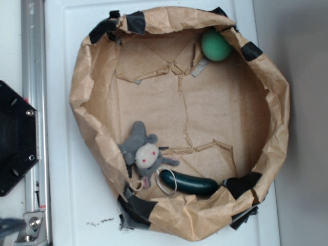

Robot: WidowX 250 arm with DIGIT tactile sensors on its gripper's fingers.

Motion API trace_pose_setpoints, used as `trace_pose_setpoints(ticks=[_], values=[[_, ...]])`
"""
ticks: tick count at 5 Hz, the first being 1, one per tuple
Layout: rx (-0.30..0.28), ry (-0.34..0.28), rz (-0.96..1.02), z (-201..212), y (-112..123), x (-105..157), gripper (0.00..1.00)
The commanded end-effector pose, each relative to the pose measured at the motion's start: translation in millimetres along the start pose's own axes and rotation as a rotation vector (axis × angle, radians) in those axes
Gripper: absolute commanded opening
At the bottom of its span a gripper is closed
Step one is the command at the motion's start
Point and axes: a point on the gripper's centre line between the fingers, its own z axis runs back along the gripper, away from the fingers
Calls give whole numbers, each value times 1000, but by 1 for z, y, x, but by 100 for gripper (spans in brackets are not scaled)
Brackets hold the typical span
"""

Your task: Grab the green ball.

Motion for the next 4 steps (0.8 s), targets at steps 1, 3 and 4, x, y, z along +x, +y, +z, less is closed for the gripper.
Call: trace_pose_setpoints(ticks=[1, 3, 4], values=[[0, 0, 0, 0, 0, 0, 100], [86, -180, 188, -41, 24, 90, 100], [128, -253, 292, -76, 33, 120, 100]])
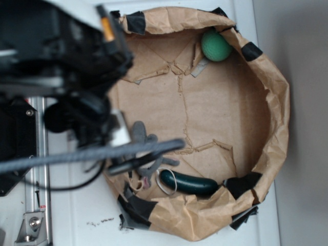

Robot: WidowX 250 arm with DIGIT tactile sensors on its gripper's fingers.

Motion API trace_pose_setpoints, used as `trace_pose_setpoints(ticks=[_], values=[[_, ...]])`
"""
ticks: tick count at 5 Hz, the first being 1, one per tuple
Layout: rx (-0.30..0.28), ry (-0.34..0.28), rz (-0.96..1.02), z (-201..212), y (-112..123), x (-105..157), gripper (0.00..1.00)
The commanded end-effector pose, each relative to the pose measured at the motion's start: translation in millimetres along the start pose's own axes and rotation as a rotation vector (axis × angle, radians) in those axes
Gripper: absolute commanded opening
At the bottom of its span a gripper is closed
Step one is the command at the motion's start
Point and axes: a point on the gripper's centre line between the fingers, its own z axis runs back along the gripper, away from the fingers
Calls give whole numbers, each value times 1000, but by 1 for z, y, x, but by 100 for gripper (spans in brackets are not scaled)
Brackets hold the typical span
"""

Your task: Grab the green ball.

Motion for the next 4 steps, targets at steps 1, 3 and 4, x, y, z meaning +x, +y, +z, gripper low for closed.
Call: trace_pose_setpoints(ticks=[1, 3, 4], values=[[52, -255, 147, -75, 3, 45, 100], [90, -173, 155, -132, 6, 64, 100], [101, -150, 164, -148, 17, 82, 100]])
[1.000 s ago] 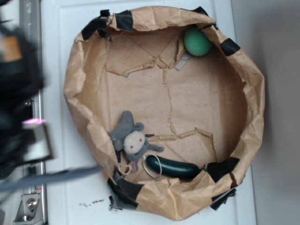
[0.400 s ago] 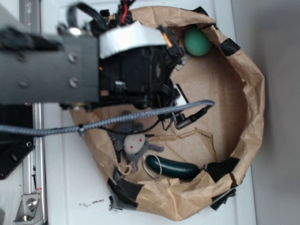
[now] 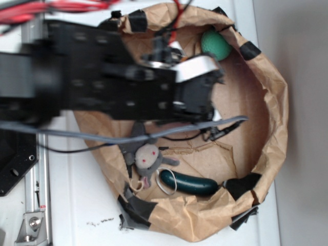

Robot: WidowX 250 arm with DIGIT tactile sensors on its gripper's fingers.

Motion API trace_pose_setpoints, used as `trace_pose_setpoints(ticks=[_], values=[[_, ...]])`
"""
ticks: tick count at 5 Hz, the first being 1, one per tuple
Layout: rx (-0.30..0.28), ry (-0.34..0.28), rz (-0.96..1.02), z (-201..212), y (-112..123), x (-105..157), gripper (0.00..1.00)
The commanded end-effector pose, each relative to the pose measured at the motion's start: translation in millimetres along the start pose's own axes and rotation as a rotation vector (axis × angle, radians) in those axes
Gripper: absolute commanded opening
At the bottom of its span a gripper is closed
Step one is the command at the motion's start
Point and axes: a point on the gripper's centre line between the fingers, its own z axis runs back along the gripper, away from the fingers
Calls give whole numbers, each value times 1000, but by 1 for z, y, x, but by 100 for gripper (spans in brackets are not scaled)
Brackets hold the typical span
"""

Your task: Grab the green ball.

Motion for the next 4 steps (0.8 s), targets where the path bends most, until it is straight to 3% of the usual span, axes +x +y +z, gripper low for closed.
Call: trace_pose_setpoints(ticks=[1, 3, 4], values=[[31, -31, 36, -16, 28, 47, 100], [86, -23, -32, -38, 16, 62, 95], [110, -3, -34, -49, 17, 53, 0]])
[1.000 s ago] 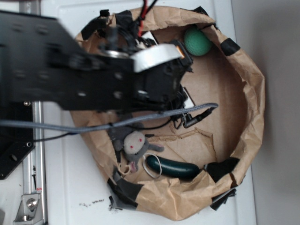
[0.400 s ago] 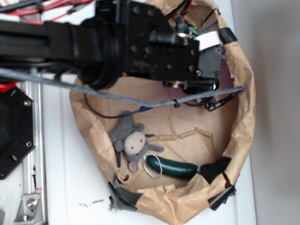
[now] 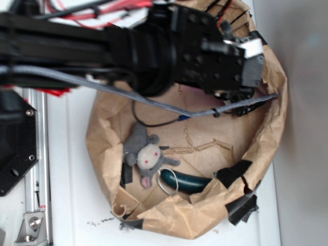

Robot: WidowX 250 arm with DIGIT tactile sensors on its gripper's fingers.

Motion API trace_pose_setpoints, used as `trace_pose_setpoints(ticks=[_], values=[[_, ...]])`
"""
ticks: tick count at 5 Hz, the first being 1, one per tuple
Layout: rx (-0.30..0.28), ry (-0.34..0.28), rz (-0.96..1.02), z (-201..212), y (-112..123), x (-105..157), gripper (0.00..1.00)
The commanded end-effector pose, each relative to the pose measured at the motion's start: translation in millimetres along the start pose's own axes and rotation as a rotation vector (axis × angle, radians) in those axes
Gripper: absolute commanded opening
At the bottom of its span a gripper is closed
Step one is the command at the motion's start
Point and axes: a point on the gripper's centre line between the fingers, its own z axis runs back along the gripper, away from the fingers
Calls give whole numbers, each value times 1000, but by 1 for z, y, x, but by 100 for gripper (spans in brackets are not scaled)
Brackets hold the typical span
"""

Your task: Grab the green ball.

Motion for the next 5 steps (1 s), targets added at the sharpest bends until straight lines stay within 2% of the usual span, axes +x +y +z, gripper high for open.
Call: trace_pose_setpoints(ticks=[1, 3, 4, 5], values=[[-6, -46, -20, 14, 5, 9, 0], [-140, -73, 17, 88, 4, -15, 0], [-116, -27, 70, 101, -5, -29, 0], [-26, 4, 120, 94, -3, -30, 54]])
